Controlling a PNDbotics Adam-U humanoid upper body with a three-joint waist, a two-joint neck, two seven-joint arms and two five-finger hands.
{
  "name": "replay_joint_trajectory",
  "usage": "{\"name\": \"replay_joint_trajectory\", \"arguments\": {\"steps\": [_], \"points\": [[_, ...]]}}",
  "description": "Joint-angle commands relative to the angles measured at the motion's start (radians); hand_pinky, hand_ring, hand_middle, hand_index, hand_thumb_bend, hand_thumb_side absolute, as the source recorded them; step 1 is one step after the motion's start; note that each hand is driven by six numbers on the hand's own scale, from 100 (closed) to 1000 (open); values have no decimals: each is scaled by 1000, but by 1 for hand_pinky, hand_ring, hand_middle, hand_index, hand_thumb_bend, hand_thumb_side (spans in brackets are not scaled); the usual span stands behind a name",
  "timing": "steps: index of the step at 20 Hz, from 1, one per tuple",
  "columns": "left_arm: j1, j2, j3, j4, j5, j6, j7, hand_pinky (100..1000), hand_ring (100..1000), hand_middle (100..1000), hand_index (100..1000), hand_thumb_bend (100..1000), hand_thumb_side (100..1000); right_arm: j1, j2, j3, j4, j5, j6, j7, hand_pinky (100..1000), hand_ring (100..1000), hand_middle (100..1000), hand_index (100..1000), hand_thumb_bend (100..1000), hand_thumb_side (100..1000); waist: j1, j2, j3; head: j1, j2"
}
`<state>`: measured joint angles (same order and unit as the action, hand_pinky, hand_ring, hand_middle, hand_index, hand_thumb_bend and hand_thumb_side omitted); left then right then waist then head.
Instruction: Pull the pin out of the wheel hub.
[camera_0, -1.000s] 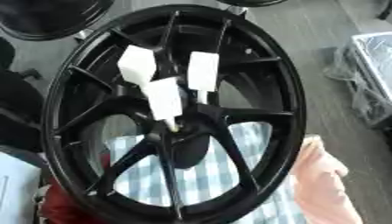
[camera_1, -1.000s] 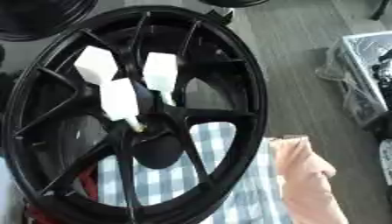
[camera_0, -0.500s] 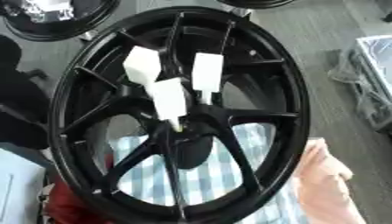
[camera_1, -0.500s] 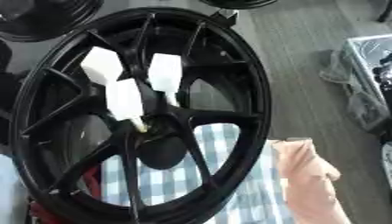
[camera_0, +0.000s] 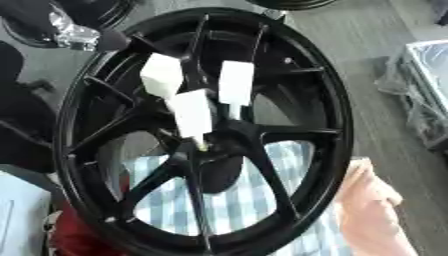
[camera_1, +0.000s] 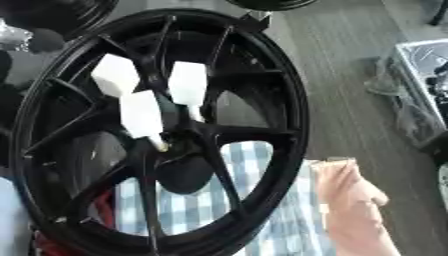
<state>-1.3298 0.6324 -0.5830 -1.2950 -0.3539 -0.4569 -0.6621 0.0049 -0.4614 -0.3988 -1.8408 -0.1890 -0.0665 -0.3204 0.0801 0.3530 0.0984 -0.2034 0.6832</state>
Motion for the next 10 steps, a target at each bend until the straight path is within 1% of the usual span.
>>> {"name": "replay_joint_trajectory", "arguments": {"steps": [1, 3, 5, 8, 10], "points": [[-31, -5, -1, 31, -26, -314, -245, 942, 896, 800, 852, 434, 1000, -2, -30, 0, -8, 1, -1, 6, 707, 656, 615, 847, 100, 528, -6, -26, -2, 5, -3], [-34, -13, -4, 52, -33, -365, -245, 950, 898, 791, 851, 407, 1000, -3, -29, 2, -8, 1, -1, 9, 707, 656, 615, 847, 100, 528, -6, -26, -3, 7, -1], [-38, -21, -1, 75, -37, -402, -245, 951, 897, 785, 848, 402, 1000, -3, -29, 2, -7, 1, -1, 10, 707, 656, 615, 847, 100, 528, -6, -25, -4, 10, 2], [-41, -35, -3, 115, -52, -435, -245, 955, 897, 779, 847, 398, 1000, -2, -29, 3, -5, 2, -1, 11, 707, 655, 614, 847, 100, 528, -6, -26, -5, 14, 5], [-41, -43, -10, 135, -64, -447, -245, 957, 897, 780, 848, 399, 1000, -3, -29, 3, -4, 1, 0, 12, 706, 655, 614, 847, 100, 528, -6, -26, -6, 14, 5]]}}
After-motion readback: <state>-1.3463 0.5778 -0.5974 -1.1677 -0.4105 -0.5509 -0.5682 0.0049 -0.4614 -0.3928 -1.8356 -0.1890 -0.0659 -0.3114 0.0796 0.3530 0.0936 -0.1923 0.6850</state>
